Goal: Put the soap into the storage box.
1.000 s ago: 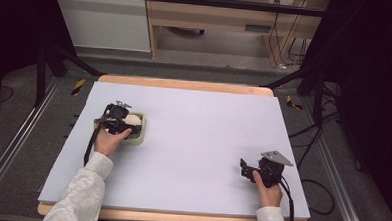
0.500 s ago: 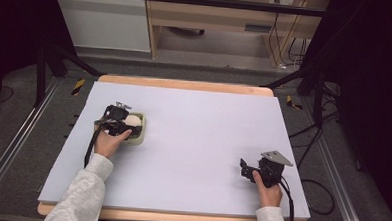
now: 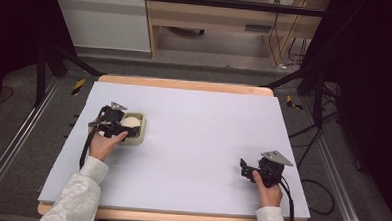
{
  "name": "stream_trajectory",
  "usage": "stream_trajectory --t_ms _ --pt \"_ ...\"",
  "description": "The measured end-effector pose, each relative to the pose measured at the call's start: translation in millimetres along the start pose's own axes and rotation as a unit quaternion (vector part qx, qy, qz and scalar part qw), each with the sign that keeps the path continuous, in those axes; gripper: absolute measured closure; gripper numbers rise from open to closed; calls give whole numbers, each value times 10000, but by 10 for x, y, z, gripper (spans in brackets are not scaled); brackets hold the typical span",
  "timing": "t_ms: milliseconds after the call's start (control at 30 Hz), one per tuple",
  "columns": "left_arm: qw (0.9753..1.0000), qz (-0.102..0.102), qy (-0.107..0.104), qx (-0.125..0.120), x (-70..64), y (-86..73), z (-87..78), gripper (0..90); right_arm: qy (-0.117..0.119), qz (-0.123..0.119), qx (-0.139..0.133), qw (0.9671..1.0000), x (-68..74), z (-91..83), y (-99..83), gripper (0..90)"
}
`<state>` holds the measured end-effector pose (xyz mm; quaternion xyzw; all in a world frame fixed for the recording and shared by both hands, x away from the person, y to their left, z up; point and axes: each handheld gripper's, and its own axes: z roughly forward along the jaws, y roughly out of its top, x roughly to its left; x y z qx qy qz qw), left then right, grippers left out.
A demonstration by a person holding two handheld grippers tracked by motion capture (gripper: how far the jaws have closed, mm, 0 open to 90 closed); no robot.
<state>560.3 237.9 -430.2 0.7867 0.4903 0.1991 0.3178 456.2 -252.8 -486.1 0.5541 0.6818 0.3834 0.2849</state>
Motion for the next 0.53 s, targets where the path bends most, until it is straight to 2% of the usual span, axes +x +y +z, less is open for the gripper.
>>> stream_trajectory --t_ms 133,233,400,533 --pt "9996 -43 -144 -248 -35 -75 -142 145 -1 21 -13 10000 -5 -4 -1 44" --pt "9993 -75 -219 -300 -57 -181 -232 142 -3 19 -18 10000 -4 -4 -2 44" --pt "9995 -123 -79 -287 -68 -405 -338 147 6 21 -17 10000 -5 -4 -2 44" --pt "9989 -174 -144 -402 -83 -577 -443 143 26 16 -15 10000 -6 -2 -2 43"
